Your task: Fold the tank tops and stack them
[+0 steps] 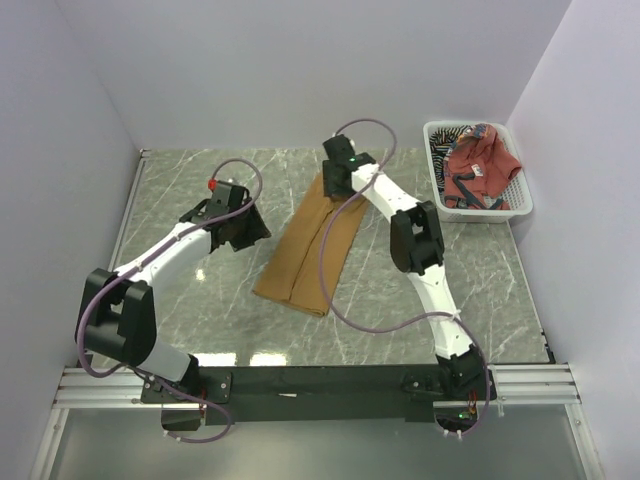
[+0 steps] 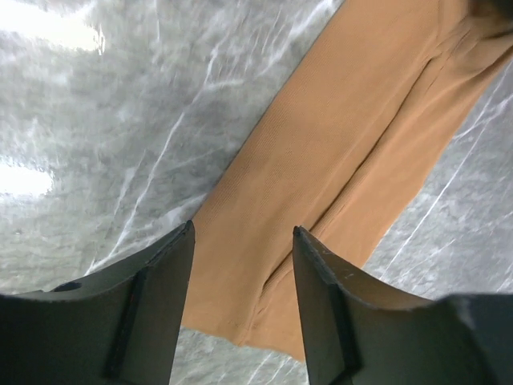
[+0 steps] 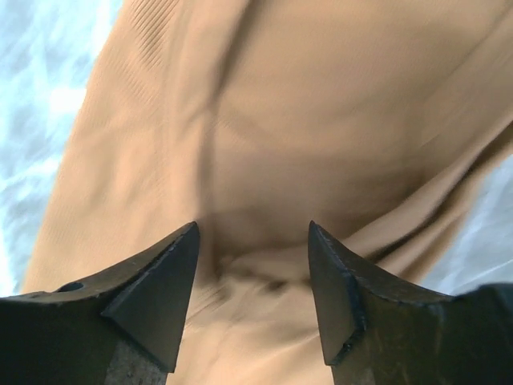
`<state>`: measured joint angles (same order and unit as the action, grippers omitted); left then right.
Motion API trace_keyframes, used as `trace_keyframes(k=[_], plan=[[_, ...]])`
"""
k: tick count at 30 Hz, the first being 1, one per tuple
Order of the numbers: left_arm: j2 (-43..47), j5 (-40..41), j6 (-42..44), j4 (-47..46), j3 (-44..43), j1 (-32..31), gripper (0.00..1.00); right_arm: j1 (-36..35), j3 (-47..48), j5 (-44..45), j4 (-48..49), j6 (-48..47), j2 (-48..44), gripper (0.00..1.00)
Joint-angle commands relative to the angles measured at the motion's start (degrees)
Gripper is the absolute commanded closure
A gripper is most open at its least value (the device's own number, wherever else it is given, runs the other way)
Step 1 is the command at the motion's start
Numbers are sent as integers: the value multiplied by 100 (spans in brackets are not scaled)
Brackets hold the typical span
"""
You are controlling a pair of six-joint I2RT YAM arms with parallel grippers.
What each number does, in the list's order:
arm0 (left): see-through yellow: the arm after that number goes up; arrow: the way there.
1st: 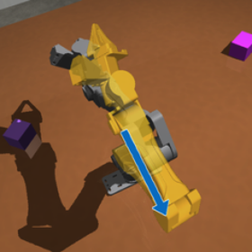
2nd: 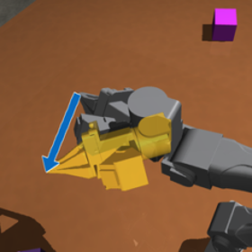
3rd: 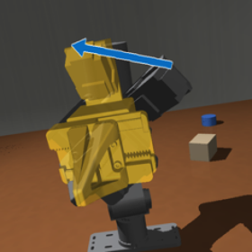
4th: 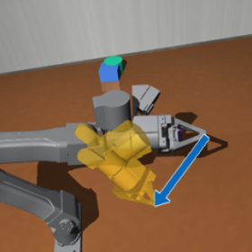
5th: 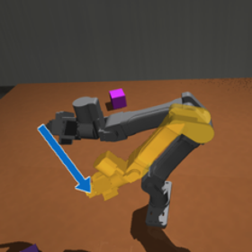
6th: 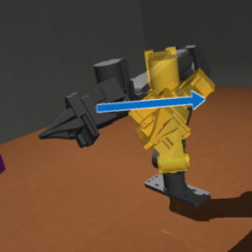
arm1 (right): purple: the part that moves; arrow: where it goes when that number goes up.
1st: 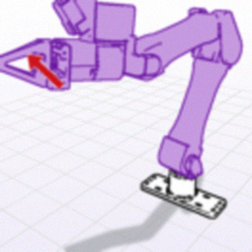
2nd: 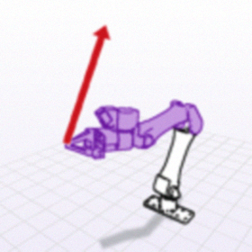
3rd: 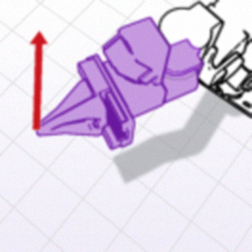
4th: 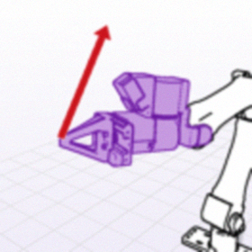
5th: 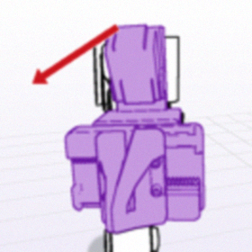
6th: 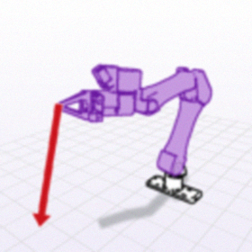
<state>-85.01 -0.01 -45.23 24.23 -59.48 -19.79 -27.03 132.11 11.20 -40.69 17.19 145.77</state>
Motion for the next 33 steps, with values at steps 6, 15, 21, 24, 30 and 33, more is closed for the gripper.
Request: trace_keyframes(k=[6,15,21,24,30,33], plan=[[274,-123,-169,-288,831,19,39,49,-536,-330,957,38,-1102,33],[880,-51,-258,-427,2045,-103,42,-1022,-3935,823,1062,1672,-4079,33],[969,299,-486,-410,2397,-481,43,-1638,-6098,752,1256,2701,-5260,35],[873,484,-574,-445,2450,-569,47,-2025,-7013,516,1528,3202,-5778,36],[697,687,-601,-542,2582,-763,69,-2799,-7963,410,1818,4002,-6061,37],[635,695,-679,-586,2652,-1026,84,-3001,-8289,339,2047,4345,-6078,37]])
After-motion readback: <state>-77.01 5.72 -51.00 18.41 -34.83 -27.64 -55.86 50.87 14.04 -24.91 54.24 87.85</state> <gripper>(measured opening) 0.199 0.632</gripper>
